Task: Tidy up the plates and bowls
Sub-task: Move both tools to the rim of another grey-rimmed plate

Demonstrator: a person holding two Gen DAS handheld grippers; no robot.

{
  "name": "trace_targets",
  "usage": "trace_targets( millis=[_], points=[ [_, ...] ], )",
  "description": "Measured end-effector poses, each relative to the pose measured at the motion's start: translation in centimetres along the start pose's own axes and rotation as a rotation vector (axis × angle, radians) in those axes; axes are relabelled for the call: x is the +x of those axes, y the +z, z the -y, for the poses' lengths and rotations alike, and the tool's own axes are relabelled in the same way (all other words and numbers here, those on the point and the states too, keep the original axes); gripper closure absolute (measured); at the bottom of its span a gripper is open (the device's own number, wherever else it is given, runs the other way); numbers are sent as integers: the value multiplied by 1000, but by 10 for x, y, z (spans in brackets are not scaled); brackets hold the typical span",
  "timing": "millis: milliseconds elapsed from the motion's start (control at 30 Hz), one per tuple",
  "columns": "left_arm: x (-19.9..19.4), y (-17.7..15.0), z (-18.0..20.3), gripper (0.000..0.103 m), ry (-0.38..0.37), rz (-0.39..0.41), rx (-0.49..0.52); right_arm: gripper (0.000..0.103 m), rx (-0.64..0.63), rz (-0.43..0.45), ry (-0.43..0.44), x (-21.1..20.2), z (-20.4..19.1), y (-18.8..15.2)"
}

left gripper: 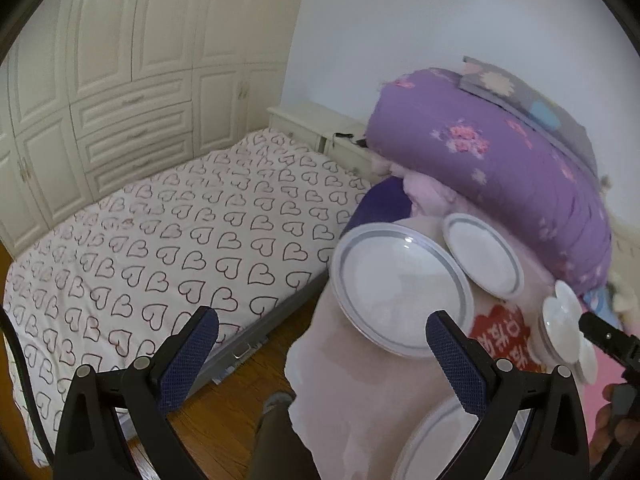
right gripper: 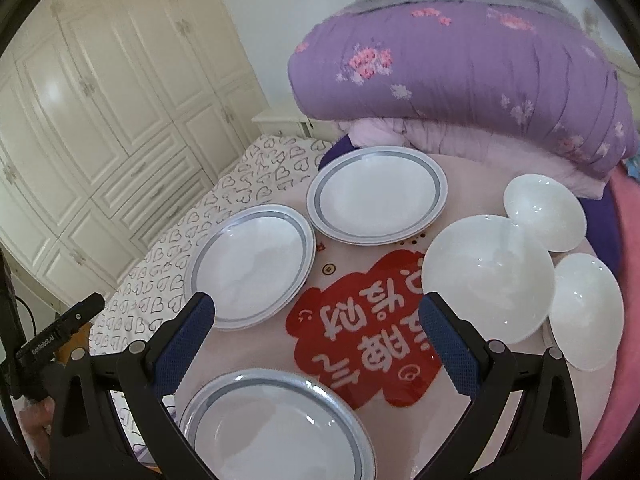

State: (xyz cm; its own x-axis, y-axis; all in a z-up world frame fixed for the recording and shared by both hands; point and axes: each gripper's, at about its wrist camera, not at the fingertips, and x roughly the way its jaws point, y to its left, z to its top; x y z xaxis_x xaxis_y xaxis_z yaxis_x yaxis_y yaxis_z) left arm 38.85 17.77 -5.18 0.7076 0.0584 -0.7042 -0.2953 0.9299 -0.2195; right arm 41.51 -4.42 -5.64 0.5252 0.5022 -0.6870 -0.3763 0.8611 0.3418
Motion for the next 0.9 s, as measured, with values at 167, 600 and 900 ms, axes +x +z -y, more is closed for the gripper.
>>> trace_targets(
  millis=[167,600,900],
  points=[
    [31,25,-19,1,-13,-47,-45,0,12,-50,9,26,2,11],
    [132,84,-60,2,-109,-184,-145,0,33,-164,46,82,-1,27],
    [199,109,-70,9,-171,-276,-165,0,83,-257,88,120,3,35]
  ],
)
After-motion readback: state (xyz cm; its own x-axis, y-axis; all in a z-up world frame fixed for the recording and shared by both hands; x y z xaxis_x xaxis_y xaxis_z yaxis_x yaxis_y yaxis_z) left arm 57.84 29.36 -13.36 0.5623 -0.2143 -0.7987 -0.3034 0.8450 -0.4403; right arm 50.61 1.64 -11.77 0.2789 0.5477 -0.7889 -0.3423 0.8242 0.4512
